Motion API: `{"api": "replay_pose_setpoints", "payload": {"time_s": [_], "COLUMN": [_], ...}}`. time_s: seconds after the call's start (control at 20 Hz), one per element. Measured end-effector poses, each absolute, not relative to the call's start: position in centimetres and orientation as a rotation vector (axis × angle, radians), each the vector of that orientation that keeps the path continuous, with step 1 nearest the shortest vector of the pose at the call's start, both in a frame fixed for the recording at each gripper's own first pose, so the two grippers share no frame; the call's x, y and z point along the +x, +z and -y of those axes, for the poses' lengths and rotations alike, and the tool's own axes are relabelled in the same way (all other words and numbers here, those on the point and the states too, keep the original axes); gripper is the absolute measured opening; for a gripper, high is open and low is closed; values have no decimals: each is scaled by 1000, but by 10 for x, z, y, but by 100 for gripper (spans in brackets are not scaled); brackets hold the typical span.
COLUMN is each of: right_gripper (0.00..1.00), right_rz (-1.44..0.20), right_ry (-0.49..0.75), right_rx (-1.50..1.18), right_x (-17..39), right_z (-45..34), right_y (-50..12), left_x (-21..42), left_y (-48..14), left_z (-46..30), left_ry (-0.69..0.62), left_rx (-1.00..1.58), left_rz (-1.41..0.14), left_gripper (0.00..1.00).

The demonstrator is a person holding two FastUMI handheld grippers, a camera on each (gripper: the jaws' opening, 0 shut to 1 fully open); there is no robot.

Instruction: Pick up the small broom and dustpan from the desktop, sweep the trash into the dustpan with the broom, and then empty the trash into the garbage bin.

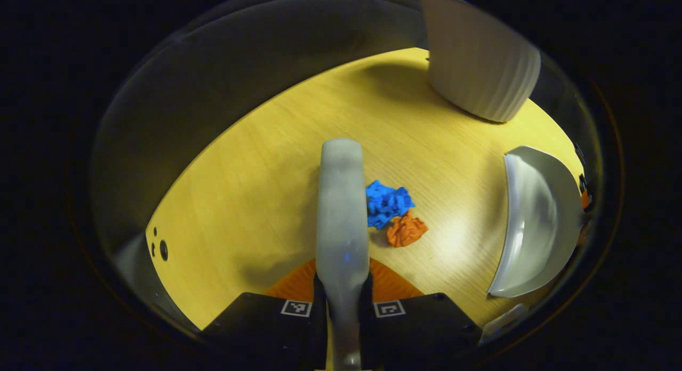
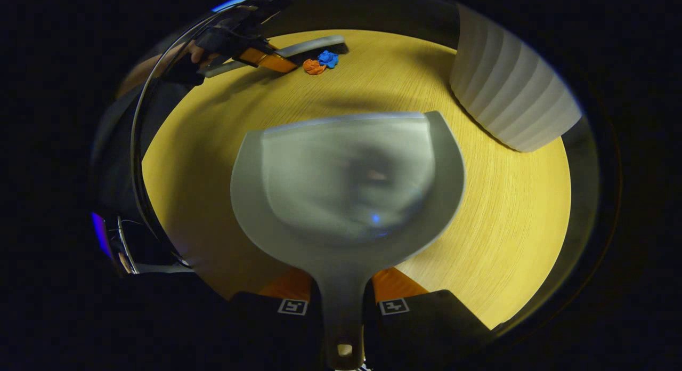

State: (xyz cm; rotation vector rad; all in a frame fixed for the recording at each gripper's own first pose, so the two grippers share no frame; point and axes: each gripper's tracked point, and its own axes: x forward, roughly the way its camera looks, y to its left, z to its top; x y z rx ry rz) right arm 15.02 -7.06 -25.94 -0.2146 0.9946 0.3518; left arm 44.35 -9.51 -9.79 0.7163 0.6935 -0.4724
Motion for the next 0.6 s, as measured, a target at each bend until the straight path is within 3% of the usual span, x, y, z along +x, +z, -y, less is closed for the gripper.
{"api": "replay_pose_setpoints", "payload": {"time_s": [0.45,0.6], "right_gripper": [34,34], "right_rz": [-975,-969], "right_ry": [395,401], "right_rx": [-254,-264], "right_x": [158,157], "right_z": [76,79], "right_y": [-256,-257], "left_x": [324,296], "left_y": [-138,-142], "left_z": [159,168], "left_ry": [-833,-864], "left_rx": [680,632], "left_rz": [-929,-987], "left_gripper": [28,28]}}
